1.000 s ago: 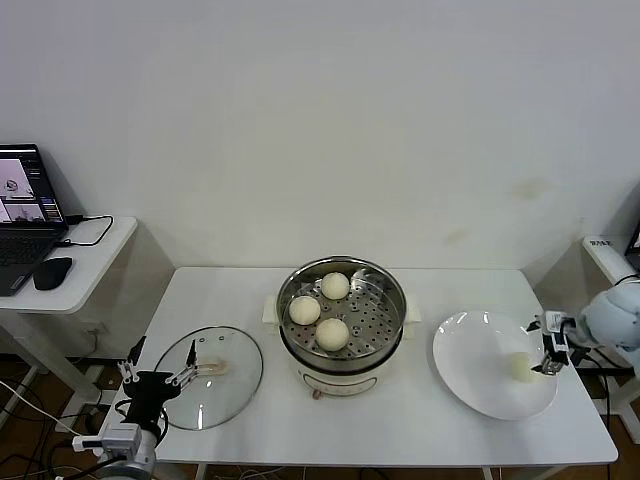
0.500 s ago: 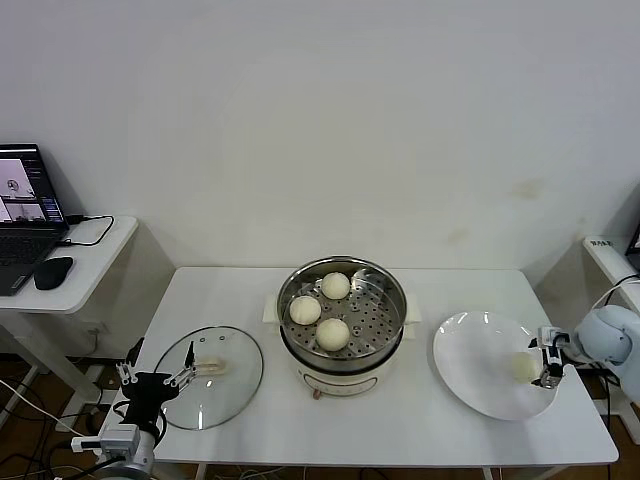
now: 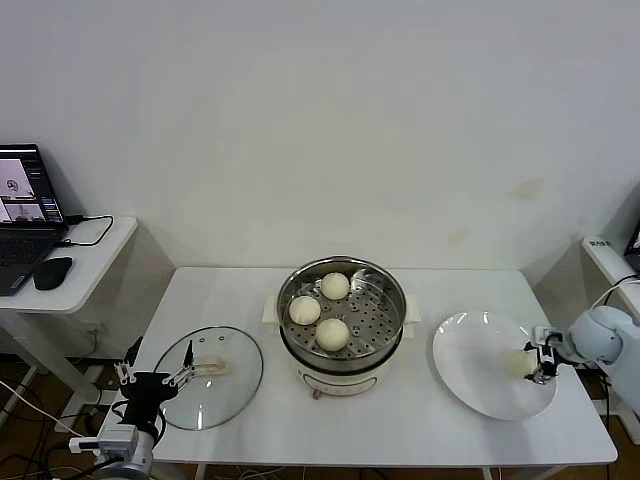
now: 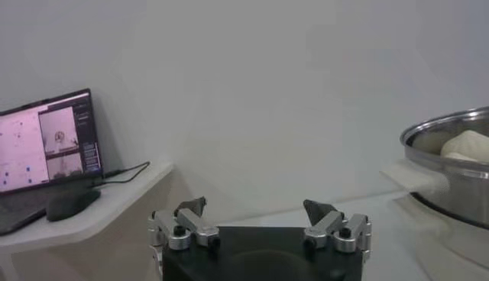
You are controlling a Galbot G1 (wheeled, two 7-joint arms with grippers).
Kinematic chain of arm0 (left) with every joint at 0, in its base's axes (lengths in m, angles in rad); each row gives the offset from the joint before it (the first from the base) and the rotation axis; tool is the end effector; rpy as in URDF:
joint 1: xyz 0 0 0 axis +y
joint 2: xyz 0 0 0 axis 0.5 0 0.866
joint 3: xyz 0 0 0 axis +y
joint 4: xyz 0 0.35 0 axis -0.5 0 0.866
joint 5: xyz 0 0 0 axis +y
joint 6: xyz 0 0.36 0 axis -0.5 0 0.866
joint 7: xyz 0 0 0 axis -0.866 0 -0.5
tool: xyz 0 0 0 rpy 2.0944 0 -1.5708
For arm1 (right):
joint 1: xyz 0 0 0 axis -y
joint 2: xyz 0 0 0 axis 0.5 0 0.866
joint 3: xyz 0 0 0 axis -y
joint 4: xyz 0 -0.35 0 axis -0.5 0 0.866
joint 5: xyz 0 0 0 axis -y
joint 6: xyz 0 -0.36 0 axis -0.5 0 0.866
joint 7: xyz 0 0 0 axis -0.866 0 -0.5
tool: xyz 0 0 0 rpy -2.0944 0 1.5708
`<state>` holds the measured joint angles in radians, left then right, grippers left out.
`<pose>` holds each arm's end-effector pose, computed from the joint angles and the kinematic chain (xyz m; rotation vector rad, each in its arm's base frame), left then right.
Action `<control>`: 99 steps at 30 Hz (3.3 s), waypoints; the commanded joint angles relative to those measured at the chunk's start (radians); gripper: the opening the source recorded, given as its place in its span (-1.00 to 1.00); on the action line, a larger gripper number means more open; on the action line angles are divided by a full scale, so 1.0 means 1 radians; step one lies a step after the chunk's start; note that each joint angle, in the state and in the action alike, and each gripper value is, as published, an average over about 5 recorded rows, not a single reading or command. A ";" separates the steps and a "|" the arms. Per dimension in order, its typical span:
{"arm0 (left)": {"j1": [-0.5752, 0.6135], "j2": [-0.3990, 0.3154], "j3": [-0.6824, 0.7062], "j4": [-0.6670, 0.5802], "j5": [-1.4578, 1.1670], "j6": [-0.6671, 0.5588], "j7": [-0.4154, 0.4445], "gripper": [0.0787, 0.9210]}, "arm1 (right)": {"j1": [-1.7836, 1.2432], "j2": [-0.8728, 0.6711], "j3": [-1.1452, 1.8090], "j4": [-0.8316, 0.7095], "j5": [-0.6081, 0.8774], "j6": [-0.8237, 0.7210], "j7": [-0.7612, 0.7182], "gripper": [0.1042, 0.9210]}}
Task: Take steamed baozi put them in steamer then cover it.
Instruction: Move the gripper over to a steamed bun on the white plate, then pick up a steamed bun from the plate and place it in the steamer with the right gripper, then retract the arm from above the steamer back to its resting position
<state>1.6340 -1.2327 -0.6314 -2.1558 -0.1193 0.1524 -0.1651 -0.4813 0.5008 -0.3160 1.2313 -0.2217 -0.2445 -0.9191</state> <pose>0.1754 0.0806 -0.2751 0.1249 -2.9959 -0.3607 0.4311 -0.2909 -0.2560 0.8743 -1.5296 1.2562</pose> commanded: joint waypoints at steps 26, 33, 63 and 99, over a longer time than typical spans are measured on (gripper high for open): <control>-0.019 0.004 0.025 0.002 0.001 0.000 0.000 0.77 | 0.902 -0.072 -0.546 0.366 0.491 -0.198 -0.011 -0.01; -0.022 -0.004 0.028 0.006 0.004 -0.001 -0.001 0.77 | 1.105 0.122 -0.736 0.429 0.704 -0.338 0.098 0.01; -0.022 -0.016 0.015 0.018 0.007 -0.003 -0.002 0.77 | 0.763 0.398 -0.760 0.214 0.696 -0.482 0.269 0.01; -0.051 -0.028 0.042 0.054 0.029 -0.060 -0.002 0.77 | -0.541 0.035 0.661 0.697 0.758 0.179 0.946 0.76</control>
<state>1.5873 -1.2558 -0.6008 -2.1098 -0.1052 0.1171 -0.1672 -0.1798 0.5204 -0.4778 1.8247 0.5902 -0.3994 -0.2298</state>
